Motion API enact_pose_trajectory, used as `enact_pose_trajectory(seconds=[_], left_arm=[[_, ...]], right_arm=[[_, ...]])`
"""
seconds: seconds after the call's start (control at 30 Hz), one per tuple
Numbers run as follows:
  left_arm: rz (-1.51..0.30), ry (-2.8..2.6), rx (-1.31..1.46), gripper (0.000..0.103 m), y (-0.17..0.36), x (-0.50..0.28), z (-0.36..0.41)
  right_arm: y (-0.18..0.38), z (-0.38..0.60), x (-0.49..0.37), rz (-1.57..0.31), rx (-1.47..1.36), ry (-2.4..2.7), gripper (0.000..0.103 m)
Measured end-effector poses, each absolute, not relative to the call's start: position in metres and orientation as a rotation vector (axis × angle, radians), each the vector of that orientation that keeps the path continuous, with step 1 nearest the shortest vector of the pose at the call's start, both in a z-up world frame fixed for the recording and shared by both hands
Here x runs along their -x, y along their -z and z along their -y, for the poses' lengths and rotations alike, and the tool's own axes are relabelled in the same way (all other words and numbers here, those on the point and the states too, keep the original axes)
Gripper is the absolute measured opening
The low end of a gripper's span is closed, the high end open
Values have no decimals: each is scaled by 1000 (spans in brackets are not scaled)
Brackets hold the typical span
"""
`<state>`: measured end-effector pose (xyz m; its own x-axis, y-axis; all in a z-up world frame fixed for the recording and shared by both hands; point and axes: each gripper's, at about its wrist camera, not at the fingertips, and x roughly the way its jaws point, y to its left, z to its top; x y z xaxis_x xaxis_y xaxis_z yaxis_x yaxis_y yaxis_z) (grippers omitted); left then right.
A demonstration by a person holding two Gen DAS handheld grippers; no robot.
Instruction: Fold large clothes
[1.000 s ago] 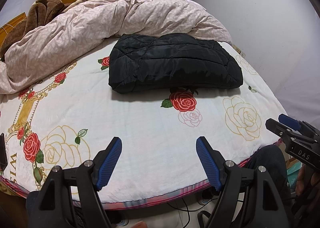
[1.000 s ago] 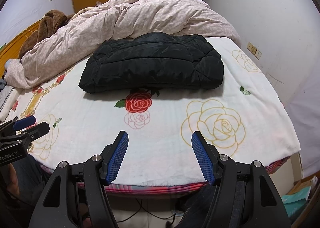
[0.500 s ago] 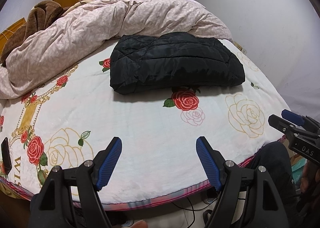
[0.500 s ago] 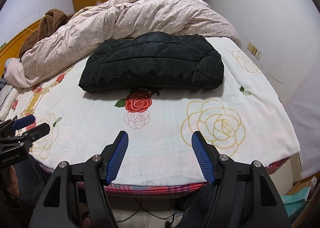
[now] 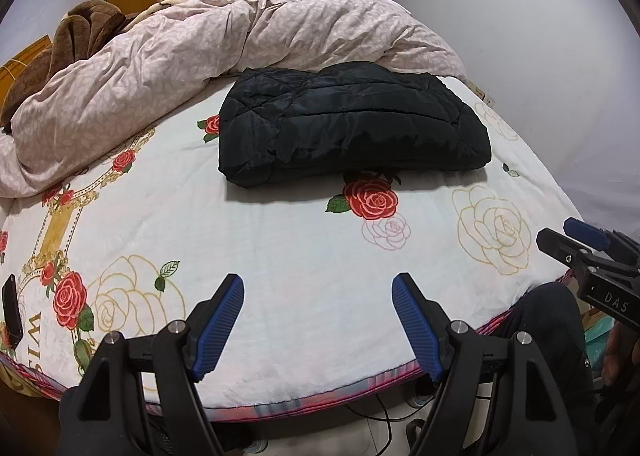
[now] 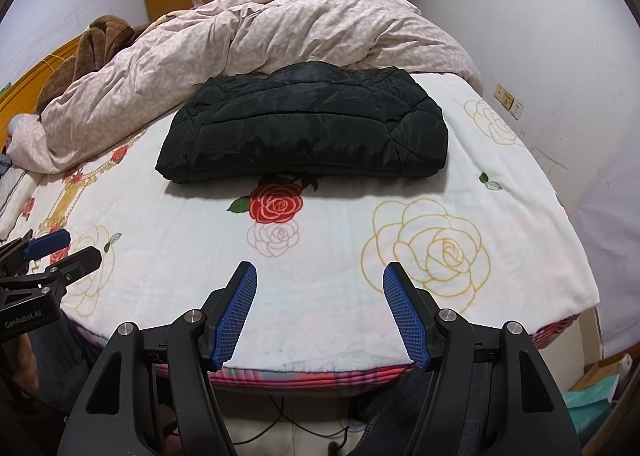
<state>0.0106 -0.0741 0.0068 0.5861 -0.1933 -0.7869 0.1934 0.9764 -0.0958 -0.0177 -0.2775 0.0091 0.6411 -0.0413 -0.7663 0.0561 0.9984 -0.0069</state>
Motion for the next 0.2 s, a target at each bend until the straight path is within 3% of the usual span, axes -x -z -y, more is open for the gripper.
enact_pose_trajectory(seconds=[0.2], left_arm=[[-910,229,8,78,-7,-11,73]], right_arm=[[-9,277,17,-872,-17,54,66]])
